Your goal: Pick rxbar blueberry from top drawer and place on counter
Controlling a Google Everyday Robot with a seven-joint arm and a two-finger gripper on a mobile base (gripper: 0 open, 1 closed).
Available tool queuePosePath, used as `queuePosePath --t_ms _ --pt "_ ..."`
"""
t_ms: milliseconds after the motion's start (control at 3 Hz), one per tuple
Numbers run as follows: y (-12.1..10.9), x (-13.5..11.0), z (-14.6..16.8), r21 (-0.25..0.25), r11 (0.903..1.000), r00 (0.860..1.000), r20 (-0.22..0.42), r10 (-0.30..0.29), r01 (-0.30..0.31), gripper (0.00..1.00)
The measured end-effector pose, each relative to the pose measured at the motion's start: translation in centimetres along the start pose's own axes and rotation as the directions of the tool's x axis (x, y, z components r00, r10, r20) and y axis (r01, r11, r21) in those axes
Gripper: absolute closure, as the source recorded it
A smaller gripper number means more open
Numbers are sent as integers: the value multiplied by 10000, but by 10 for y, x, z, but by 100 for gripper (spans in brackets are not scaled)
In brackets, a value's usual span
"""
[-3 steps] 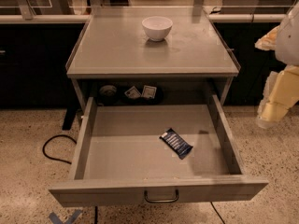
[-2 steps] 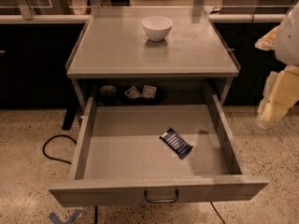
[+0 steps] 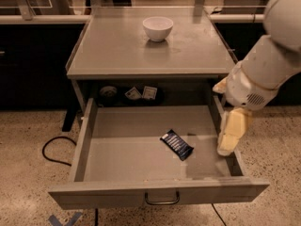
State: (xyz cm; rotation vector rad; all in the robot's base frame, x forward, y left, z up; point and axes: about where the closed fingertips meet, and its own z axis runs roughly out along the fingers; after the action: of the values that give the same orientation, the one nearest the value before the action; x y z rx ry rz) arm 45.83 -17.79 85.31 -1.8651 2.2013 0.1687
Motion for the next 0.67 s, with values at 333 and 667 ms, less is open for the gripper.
queuePosePath --t_ms 333,667 --pt "-8 -17 84 -580 9974 9989 217 -405 417 0" --pt "-29 -43 107 454 9983 9972 642 -394 365 0"
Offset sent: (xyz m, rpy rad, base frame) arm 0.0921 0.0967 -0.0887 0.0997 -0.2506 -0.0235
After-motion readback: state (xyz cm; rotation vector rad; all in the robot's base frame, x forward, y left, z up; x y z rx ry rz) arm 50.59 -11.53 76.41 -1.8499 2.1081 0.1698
